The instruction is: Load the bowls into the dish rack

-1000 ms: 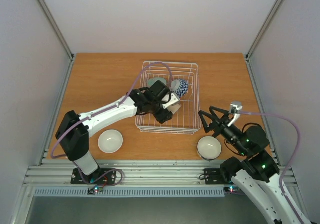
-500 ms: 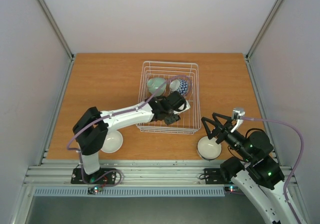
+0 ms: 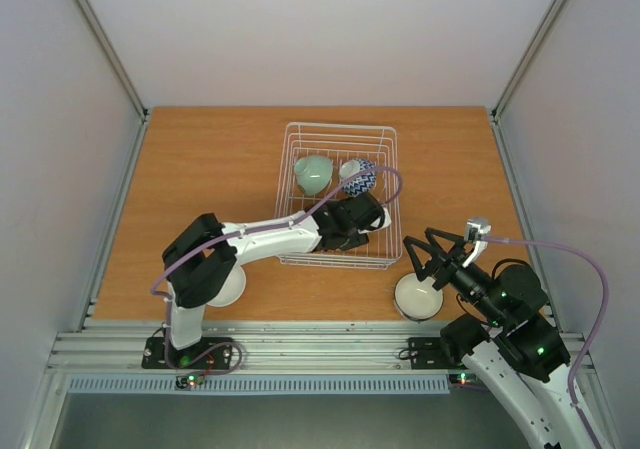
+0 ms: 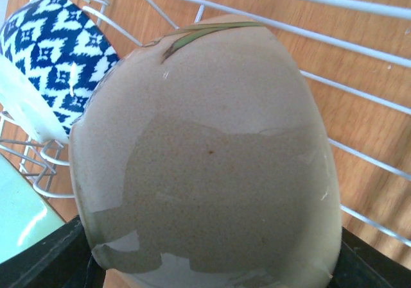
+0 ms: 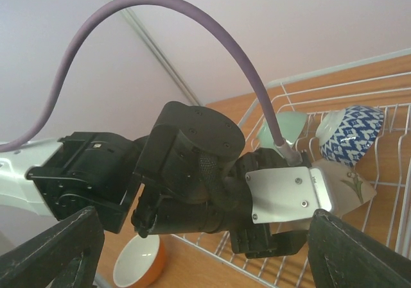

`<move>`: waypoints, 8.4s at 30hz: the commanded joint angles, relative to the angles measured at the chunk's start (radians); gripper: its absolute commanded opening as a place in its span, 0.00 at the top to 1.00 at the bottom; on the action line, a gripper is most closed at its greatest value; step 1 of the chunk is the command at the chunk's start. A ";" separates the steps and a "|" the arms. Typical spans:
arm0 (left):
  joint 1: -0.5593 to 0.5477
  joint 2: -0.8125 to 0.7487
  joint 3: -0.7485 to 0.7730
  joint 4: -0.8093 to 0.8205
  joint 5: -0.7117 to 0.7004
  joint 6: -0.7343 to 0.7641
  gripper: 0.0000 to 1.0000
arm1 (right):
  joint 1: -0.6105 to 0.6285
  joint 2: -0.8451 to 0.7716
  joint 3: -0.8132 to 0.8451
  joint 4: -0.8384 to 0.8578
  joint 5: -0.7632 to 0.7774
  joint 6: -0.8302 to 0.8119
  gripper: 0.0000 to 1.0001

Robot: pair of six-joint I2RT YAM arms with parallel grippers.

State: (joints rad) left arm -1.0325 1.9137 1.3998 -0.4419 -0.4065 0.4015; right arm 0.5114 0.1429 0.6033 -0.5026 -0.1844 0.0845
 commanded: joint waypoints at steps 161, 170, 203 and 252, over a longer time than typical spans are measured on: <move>0.355 -0.397 0.077 -0.145 0.508 -0.268 0.01 | 0.036 0.322 -0.087 -0.827 0.443 0.720 0.64; 0.356 -0.389 0.064 -0.141 0.505 -0.259 0.01 | 0.036 0.361 -0.053 -0.720 0.434 0.656 0.64; 0.355 -0.392 0.020 -0.124 0.487 -0.247 0.01 | 0.366 0.883 -0.005 -0.212 0.377 0.666 0.75; 0.357 -0.509 -0.041 -0.093 0.614 -0.263 0.01 | 0.046 0.696 0.387 0.165 -0.086 0.055 0.99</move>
State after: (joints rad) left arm -0.6800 1.4498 1.3750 -0.5858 0.1883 0.1379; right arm 0.7055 0.7673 0.9543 -0.5163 0.0532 0.1207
